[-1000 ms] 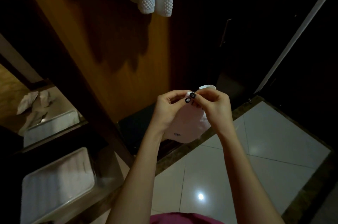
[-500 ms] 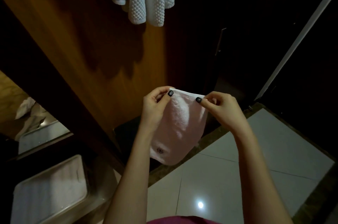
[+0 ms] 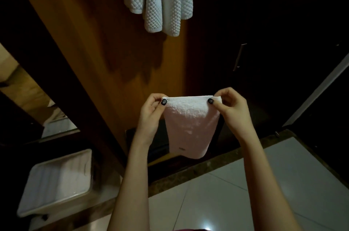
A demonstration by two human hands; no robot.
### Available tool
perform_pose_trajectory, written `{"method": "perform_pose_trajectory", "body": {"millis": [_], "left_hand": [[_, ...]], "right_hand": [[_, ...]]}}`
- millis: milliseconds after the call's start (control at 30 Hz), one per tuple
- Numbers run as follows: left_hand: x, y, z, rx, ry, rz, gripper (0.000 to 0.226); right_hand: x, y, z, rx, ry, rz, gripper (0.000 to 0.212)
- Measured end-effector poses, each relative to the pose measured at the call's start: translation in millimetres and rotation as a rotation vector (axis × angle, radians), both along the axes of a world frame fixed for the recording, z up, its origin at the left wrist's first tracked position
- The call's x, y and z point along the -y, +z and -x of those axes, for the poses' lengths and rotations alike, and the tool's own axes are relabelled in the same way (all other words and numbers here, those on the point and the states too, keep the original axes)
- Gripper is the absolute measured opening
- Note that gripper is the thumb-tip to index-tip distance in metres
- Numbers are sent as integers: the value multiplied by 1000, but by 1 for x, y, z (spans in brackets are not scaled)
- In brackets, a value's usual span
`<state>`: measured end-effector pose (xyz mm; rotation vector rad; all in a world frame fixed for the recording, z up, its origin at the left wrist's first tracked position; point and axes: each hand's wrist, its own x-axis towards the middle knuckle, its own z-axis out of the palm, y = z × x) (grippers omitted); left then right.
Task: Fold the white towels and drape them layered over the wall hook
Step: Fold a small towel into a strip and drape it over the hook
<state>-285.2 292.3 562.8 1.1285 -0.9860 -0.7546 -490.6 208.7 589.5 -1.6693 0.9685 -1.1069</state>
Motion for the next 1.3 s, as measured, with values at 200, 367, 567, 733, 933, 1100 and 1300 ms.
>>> {"method": "perform_pose_trajectory", "body": {"millis": [200, 367, 567, 733, 933, 1100, 1300], "left_hand": [[-7, 5, 20, -45, -187, -68, 14], [1, 3, 53, -208, -125, -18, 9], [6, -1, 81, -230, -149, -38, 6], [6, 2, 94, -252, -222, -46, 12], [8, 1, 103, -234, -167, -17, 9], [6, 6, 99, -36, -168, -61, 9], [5, 12, 103, 17, -190, -7, 11]], "right_hand": [[4, -9, 16, 95, -114, 29, 25], [-2, -18, 26, -117, -182, 113, 42], [-6, -18, 40, -166, 322, -1, 37], [-6, -14, 48, -120, 422, 23, 32], [-6, -13, 59, -71, 371, -6, 5], [-4, -6, 67, -69, 405, -36, 14], [-1, 4, 70, -75, 412, -9, 13]]}}
